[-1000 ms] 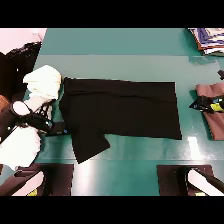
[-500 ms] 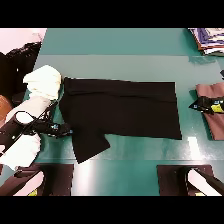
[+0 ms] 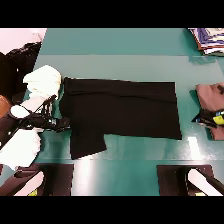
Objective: Fold the shirts.
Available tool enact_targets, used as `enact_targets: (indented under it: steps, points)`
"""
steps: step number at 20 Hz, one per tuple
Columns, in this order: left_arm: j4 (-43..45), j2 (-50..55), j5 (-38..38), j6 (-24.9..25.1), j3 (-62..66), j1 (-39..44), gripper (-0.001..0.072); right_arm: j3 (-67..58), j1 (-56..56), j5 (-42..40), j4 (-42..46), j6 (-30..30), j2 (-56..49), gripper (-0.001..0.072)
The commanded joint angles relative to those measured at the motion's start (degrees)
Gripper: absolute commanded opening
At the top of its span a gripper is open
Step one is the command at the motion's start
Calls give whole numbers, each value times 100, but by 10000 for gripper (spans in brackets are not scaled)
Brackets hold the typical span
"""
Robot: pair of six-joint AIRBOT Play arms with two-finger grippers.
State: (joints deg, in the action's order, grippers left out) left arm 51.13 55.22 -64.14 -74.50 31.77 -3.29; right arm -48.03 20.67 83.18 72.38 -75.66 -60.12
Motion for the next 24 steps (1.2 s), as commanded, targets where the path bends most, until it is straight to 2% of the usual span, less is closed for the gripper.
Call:
enact_targets:
  steps: [1,5,9,10,11,12,13,14,16,19,24]
  points:
    - [13,-4,-103,2,173,-2,24,857,793,98,-308,210,-275,403]
    - [11,-4,-94,-2,173,-2,23,1561,1217,-160,-1252,691,-861,407]
    - [11,-4,-90,-4,173,-2,23,1624,820,-603,-1438,715,-1021,399]
    - [11,-4,-90,-4,173,-2,24,1624,710,-702,-1486,715,-1021,321]
    - [11,-4,-92,-4,173,-2,24,1624,601,-761,-1486,715,-1021,301]
    - [13,-4,-109,-4,173,-2,24,1624,503,-743,-1480,717,-1021,238]
    - [22,-4,-153,-9,173,-2,23,1624,417,-671,-1473,719,-1021,50]
    - [66,-7,-223,-35,175,-2,22,1624,334,-597,-1451,723,-1005,18]
    - [297,-107,-472,-127,173,-2,21,1622,232,-463,-1215,721,-752,17]
    - [1012,-863,-1003,-651,173,-2,21,1624,229,-83,-704,706,50,17]
    - [1121,-2124,-2756,-1390,151,-2,22,1622,229,715,15,369,1572,16]
